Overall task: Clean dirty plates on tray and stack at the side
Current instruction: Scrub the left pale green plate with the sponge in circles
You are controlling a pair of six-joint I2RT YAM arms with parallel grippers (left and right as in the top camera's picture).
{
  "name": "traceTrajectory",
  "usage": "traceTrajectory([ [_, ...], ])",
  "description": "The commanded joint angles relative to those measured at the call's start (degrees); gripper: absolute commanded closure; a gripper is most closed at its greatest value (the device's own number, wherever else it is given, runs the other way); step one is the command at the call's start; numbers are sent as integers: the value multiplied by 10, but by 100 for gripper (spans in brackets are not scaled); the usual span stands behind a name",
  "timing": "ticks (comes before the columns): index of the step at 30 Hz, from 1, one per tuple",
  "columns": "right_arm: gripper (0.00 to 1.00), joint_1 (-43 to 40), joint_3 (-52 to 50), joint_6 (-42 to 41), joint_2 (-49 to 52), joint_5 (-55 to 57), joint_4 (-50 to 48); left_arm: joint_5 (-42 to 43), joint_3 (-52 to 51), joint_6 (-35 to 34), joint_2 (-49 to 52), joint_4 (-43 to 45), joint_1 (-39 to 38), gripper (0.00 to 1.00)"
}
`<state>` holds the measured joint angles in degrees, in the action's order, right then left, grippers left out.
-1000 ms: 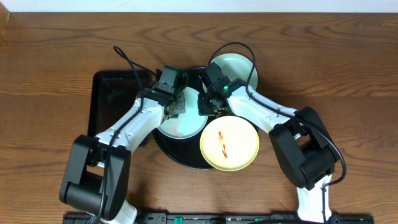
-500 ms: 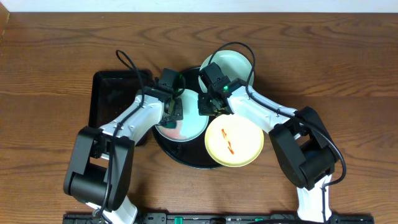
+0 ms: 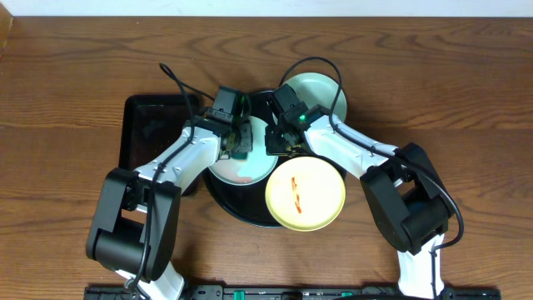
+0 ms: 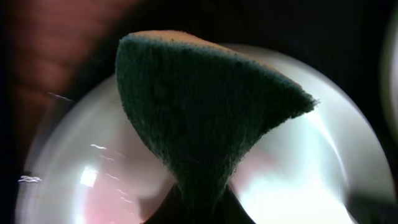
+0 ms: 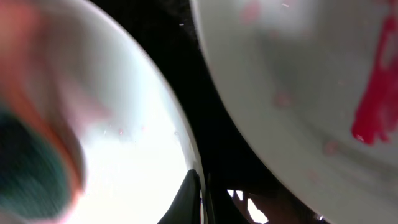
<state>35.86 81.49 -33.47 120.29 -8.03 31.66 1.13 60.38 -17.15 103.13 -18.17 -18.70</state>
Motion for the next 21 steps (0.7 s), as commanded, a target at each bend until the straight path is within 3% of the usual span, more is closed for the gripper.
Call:
traceTrajectory([
  [1,99,6,-3,-1,24,14,3,-141,2,-16,10,25,2,93],
  [6,99,6,-3,-1,24,14,2,-140,1,-19,11,5,1,93],
  [10,99,6,-3,-1,24,14,1,-38,1,-15,11,-75,1,93],
  [15,99,6,-3,-1,24,13,1,142,1,87,11,-140,1,93],
  [17,99,6,-3,-1,24,13,2,179,1,108,11,-141,1,93],
  [21,99,6,-3,-1,24,13,5,159,1,109,11,-75,1,93],
])
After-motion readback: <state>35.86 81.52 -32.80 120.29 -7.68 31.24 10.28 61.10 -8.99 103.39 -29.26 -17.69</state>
